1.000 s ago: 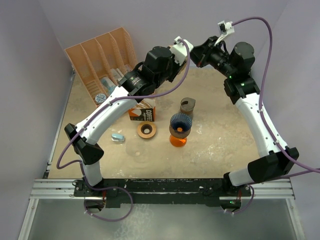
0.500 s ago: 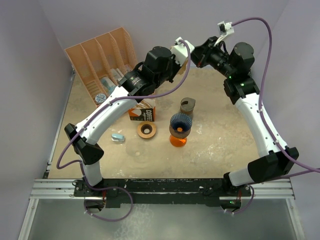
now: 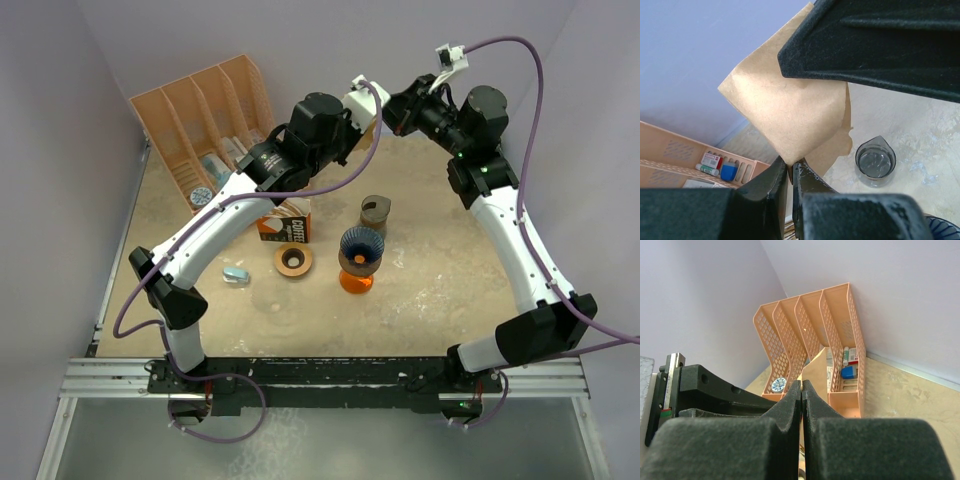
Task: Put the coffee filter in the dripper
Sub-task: Pick up the coffee filter from the coffee filter holder.
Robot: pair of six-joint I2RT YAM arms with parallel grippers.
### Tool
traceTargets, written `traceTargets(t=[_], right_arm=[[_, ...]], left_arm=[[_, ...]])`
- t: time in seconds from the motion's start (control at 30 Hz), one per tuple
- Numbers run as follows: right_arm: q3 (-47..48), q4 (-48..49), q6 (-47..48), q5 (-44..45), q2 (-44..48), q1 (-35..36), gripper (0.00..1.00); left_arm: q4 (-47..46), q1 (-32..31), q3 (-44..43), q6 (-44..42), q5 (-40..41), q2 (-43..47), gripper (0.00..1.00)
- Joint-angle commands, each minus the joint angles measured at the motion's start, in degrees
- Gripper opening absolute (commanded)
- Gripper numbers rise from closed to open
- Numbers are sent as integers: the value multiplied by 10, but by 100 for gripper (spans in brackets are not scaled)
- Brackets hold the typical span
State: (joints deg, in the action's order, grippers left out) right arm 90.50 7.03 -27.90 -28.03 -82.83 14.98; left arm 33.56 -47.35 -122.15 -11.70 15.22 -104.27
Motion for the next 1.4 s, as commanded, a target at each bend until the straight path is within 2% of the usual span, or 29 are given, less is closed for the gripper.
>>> traceTargets(t=[0.0, 0.27, 0.37, 0.73, 0.87, 1.13, 1.37], right_arm=[[-1, 35, -4, -10, 19, -2, 0], [-3, 38, -1, -14, 18, -3, 0], [-3, 40, 5, -18, 18, -3, 3], [5, 24, 94, 1, 38, -7, 37], [10, 11, 134, 11, 51, -8, 51], [15, -6, 190, 18, 70, -9, 66], [-5, 4, 220, -17, 76, -9, 70]], left_arm=[[-17, -3, -10, -11, -8, 5, 2], [-14, -3, -7, -8, -13, 7, 0], [-12, -3, -7, 1, -13, 9, 0], [-8, 0, -3, 61, -7, 17, 0], [-10, 18, 2, 99, -31, 23, 0], [-24, 66, 21, 192, -112, 37, 0], [-41, 94, 31, 276, -158, 45, 0]])
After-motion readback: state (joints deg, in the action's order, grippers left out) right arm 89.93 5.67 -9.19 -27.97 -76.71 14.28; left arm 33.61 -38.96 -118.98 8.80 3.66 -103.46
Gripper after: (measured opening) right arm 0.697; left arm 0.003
